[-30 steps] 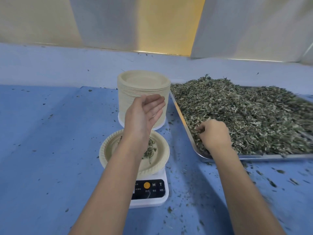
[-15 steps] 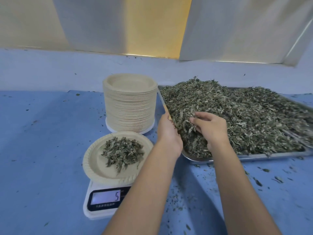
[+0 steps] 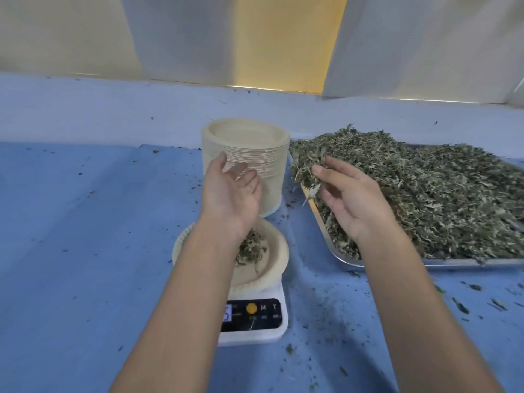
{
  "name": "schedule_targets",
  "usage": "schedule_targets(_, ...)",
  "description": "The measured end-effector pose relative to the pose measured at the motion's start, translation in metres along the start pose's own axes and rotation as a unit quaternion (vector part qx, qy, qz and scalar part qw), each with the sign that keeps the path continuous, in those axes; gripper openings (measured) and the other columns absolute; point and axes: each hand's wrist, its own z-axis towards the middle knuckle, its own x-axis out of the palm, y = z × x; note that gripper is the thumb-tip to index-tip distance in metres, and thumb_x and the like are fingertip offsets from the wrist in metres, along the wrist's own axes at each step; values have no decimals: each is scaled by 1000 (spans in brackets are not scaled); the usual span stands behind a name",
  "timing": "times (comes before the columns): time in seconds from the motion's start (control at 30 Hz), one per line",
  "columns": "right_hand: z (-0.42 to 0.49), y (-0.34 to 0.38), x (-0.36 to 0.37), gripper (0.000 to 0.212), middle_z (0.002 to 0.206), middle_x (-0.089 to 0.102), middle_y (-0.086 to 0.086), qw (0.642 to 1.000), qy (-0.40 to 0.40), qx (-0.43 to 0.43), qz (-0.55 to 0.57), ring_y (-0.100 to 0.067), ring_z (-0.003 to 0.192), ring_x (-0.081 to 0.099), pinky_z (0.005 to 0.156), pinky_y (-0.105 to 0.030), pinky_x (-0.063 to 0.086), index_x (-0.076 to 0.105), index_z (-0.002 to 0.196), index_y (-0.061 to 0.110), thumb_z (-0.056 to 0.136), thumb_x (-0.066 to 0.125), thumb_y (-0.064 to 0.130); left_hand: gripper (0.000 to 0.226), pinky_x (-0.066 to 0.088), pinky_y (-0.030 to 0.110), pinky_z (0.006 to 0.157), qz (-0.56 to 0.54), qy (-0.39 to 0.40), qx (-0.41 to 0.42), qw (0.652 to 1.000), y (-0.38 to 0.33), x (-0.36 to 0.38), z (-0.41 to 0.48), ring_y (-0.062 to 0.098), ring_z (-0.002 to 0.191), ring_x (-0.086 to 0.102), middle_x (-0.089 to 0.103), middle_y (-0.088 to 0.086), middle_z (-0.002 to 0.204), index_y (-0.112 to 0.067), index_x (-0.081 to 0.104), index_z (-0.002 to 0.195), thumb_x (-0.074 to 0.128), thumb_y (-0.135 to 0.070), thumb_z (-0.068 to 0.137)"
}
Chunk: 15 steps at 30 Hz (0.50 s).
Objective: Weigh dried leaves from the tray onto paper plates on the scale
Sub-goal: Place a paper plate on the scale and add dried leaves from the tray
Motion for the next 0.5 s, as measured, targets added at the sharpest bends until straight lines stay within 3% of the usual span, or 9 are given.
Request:
schedule_targets(0.17, -15, -20, 33, 22, 75, 74, 8, 992, 98, 4, -73, -1, 72, 69, 62, -12, 51, 67, 88, 18, 77, 72, -1, 58, 28, 32, 110, 16, 2, 14, 1000, -19, -23, -11, 26, 137, 33, 35, 21, 147, 6, 30, 141, 32, -34, 100)
schedule_targets(0.27, -20, -33, 44, 22, 69, 71, 9, 979, 127, 0, -162, -1, 67, 67, 62, -13, 53, 69, 83, 20, 75, 75, 0, 54, 35, 29, 103, 45, -28, 34, 998, -27, -34, -13, 24, 132, 41, 43, 19, 142, 5, 38, 137, 32, -34, 100)
schedule_targets(0.37, -24, -44, 49, 22, 60, 65, 13, 958, 151, -15, -243, 0, 58, 62, 60, -13, 53, 70, 79, 23, 75, 76, 2, 48, 31, 30, 109, 84, -57, 72, 992, -33, -43, -14, 22, 133, 41, 46, 16, 140, 1, 44, 134, 34, -32, 100)
schedule_targets(0.5, -27, -55, 51, 23, 66, 66, 19, 907, 177, -58, -379, 2, 64, 60, 66, -15, 48, 71, 75, 33, 73, 80, 12, 36, 34, 30, 109, 154, -90, 103, 979, -36, -48, -14, 18, 126, 48, 56, 11, 128, -6, 55, 114, 34, -31, 100)
